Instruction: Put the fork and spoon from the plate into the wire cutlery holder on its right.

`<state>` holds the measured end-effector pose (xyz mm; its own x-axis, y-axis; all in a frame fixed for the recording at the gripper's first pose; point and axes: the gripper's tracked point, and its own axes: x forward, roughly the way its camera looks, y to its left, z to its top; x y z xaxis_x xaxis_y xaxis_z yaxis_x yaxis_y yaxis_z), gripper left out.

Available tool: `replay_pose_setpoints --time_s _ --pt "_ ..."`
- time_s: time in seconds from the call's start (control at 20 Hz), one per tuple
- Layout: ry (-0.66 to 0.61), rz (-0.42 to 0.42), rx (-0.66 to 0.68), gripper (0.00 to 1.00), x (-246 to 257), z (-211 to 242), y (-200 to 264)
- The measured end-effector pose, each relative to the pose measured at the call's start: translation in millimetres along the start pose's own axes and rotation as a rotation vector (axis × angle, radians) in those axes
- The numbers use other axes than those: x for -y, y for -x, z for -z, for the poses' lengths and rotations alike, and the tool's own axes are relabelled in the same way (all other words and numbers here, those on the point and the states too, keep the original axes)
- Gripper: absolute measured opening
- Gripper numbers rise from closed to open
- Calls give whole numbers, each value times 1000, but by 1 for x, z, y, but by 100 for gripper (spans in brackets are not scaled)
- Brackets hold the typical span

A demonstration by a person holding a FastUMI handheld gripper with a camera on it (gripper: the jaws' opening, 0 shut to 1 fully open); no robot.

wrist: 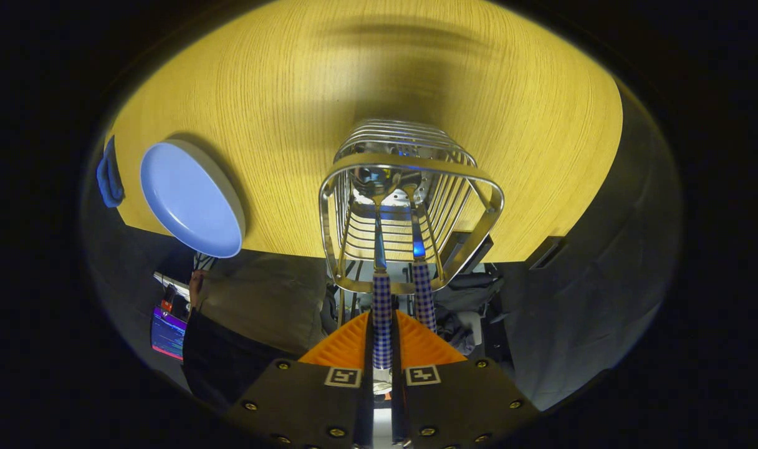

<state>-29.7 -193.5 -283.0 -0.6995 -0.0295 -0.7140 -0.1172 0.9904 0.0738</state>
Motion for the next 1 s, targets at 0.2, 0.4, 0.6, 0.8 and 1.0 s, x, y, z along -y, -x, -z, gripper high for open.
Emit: replay_pose_setpoints --time_s 0.2,0.4,0.6,0.8,1.0 --pt "0 13 33 12 3 2 2" --pt "20 15 113 12 5 10 11" --pt "24 2 194 18 5 24 19" --pt "-34 -63 269 24 6 31 34" --pt "-74 -55 526 24 -2 34 47"
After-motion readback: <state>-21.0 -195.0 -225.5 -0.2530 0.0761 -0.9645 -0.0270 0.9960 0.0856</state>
